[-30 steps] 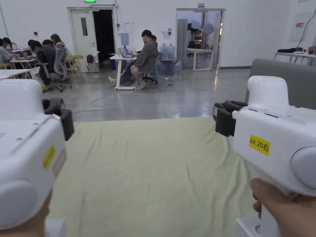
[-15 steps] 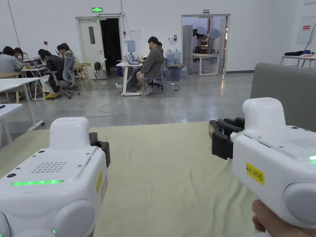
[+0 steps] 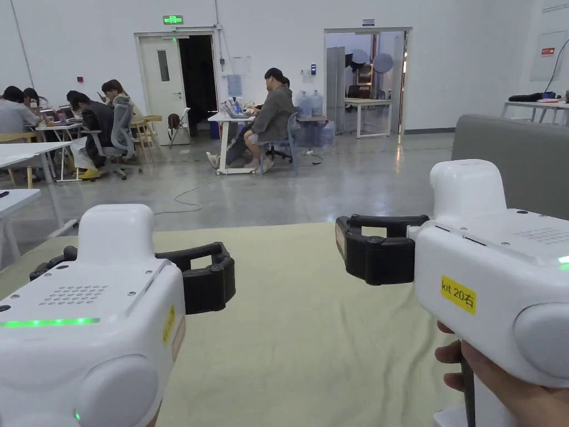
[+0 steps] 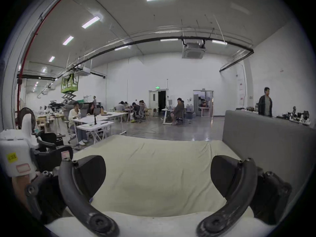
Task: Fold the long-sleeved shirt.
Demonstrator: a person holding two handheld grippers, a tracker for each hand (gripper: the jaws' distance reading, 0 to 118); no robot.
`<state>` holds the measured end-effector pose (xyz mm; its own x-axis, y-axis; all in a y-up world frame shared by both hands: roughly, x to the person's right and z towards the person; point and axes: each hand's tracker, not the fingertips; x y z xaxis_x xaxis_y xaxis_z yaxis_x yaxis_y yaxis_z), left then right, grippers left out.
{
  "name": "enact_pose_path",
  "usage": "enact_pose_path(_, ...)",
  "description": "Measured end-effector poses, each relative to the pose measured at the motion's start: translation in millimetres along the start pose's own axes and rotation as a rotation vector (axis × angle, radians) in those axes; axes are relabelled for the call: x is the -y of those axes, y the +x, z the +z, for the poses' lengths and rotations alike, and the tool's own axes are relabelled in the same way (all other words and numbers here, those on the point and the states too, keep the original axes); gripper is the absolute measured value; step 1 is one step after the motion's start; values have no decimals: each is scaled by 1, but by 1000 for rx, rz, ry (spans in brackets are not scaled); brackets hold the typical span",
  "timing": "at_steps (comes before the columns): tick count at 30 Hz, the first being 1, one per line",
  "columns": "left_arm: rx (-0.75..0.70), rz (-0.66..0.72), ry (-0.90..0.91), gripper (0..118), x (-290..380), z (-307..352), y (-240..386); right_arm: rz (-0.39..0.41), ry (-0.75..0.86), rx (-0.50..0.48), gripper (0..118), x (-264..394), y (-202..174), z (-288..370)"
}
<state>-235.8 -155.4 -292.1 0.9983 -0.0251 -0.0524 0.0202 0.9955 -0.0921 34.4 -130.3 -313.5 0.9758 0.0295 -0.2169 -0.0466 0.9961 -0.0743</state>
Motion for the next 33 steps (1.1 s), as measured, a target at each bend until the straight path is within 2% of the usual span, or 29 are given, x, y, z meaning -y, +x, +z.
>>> enact_pose_path(9, -15, 2, 16, 118, -7, 5, -6, -73, -16, -35, 118, -2, 8, 4)
enact_pose_path(13, -13, 0, 4, 118, -5, 5, -5, -135, -55, -169, 118, 1, 11, 6)
enact_pose_path(18, -6, 0, -2, 118, -5, 6, -3, -159, -39, -163, 118, 1, 12, 11)
enact_pose_path(25, -6, -2, 2, 118, -7, 6, -3, -172, -58, -87, 118, -1, 15, 9)
enact_pose_path(33, -10, 4, -5, 118, -5, 6, -4, -173, -61, -84, 118, 1, 14, 9)
